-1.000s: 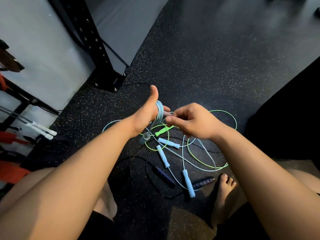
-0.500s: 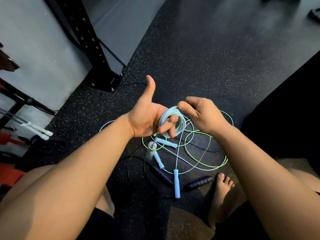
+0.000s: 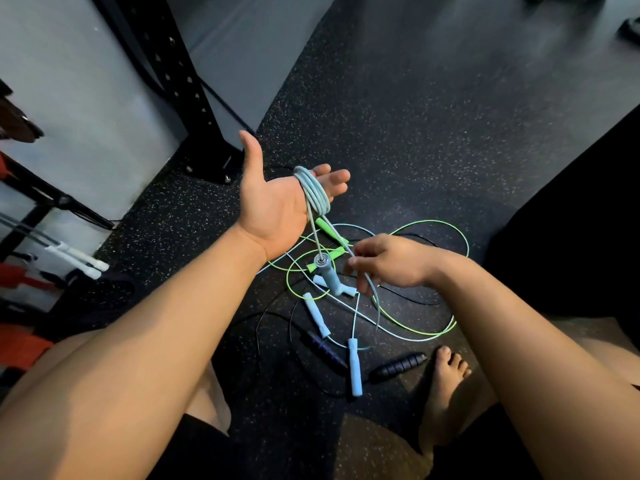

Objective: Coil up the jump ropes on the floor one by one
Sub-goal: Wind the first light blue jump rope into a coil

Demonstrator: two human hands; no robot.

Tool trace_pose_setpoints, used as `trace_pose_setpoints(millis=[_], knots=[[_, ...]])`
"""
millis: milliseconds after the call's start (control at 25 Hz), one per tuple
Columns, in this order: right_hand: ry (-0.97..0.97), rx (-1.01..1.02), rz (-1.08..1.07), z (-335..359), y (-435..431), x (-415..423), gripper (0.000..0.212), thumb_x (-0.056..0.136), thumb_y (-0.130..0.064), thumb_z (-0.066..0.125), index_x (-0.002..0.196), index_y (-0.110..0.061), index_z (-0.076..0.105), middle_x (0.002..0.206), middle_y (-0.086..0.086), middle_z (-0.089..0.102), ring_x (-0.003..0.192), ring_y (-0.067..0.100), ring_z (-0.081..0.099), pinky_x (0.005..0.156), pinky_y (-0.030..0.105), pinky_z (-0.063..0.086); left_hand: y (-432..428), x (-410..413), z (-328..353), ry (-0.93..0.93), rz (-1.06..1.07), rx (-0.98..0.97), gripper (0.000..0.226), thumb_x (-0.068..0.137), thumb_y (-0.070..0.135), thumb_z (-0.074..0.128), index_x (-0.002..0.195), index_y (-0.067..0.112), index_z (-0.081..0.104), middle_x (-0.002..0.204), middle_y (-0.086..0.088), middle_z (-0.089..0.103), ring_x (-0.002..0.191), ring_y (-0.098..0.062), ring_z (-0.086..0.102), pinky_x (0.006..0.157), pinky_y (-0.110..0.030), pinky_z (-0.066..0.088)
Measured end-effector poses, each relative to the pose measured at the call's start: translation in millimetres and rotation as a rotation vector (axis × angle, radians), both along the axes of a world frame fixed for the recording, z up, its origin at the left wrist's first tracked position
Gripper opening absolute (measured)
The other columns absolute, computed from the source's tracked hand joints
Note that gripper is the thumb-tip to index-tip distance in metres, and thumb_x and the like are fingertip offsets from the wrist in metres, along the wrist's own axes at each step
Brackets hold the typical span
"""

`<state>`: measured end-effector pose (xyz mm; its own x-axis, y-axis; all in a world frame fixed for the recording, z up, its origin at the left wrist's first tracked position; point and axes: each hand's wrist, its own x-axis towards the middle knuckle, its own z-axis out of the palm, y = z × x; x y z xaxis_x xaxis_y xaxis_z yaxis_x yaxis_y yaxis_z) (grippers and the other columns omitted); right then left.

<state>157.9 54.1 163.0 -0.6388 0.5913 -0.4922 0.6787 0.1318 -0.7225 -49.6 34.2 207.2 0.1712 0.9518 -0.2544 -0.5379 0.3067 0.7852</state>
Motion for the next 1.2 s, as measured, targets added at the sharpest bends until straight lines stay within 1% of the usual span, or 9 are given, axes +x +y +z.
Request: trace_pose_setpoints(millis=[160,320,440,520,600,720,840,1040,1200], knots=[[0.127,0.074,-0.084,19,-2,-4,0.022,0.1,-0.029,0.058,0.085,-0.017,0.068,0.052,-0.006,0.06,0.046,0.007,0.052,0.055,0.023,0.041,4,4,-6,0.323,-0.003,-0.052,0.119,0.083,0.086,-0.009,0.13,0.0,0.057,0.125,-0.016,0.072,0.13,-0.024,0.06,0.118,-0.039,0.029],[0.187,0.565,-0.044,27,-2,-1,0.021,0.095,-0.032,0.065,0.075,-0.027,0.068,0.048,-0.013,0.05,0.047,0.005,0.047,0.049,0.015,0.031,7,12,-24,0.631,-0.267,-0.112,0.124,0.08,0.091,-0.005,0.126,-0.003,0.063,0.118,-0.017,0.075,0.12,-0.022,0.066,0.107,-0.037,0.039],[0.277,0.725,-0.044,23,-1,4,0.018,0.092,-0.037,0.069,0.089,-0.021,0.076,0.065,-0.018,0.065,0.057,-0.001,0.059,0.057,0.02,0.046,7,13,-34,0.665,-0.507,-0.047,0.135,0.067,0.102,0.003,0.126,-0.001,0.067,0.124,-0.022,0.071,0.125,-0.031,0.063,0.12,-0.051,0.03],[0.315,0.737,-0.063,22,2,7,0.021,0.087,-0.045,0.072,0.092,-0.025,0.076,0.074,-0.014,0.072,0.066,0.002,0.067,0.062,0.031,0.053,3,13,-31,0.677,-0.654,0.003,0.135,0.071,0.097,-0.007,0.125,-0.002,0.067,0.125,-0.021,0.071,0.127,-0.029,0.062,0.123,-0.049,0.022],[0.327,0.736,-0.108,23,3,9,0.03,0.079,-0.058,0.073,0.087,-0.029,0.071,0.071,-0.01,0.07,0.065,0.009,0.066,0.061,0.038,0.053,-2,15,-24,0.686,-0.771,-0.016,0.135,0.074,0.089,-0.016,0.109,-0.012,0.065,0.101,-0.022,0.076,0.106,-0.027,0.07,0.113,-0.04,0.032],[0.367,0.691,-0.125,21,3,11,0.033,0.081,-0.062,0.068,0.084,-0.029,0.066,0.067,-0.007,0.065,0.062,0.013,0.06,0.06,0.037,0.05,-6,17,-10,0.553,-0.818,-0.095,0.118,0.074,0.088,-0.019,0.078,0.001,0.06,0.056,-0.012,0.065,0.07,-0.03,0.067,0.089,-0.035,0.048],[0.359,0.491,-0.153,21,2,11,0.035,0.093,-0.055,0.055,0.082,-0.023,0.063,0.066,-0.008,0.06,0.059,0.006,0.052,0.059,0.026,0.045,-5,12,-2,0.379,-0.755,-0.107,0.112,0.065,0.096,-0.014,0.067,0.01,0.057,0.041,-0.004,0.048,0.06,-0.029,0.062,0.084,-0.038,0.049],[0.246,0.263,-0.196,13,3,12,0.054,0.099,-0.06,0.035,0.081,-0.018,0.064,0.068,-0.011,0.056,0.062,0.003,0.048,0.066,0.029,0.044,-9,10,4,0.1,-0.522,-0.11,0.107,0.058,0.102,-0.009,0.06,0.014,0.052,0.039,-0.001,0.042,0.063,-0.027,0.061,0.082,-0.037,0.045],[0.094,0.169,-0.107,-1,0,9,0.039,0.101,-0.054,0.045,0.089,-0.021,0.064,0.084,-0.004,0.073,0.074,0.008,0.064,0.075,0.031,0.051,-6,7,2,-0.19,-0.284,-0.084,0.115,0.06,0.106,0.013,0.086,0.005,0.061,0.065,-0.008,0.06,0.082,-0.03,0.066,0.096,-0.038,0.05]])
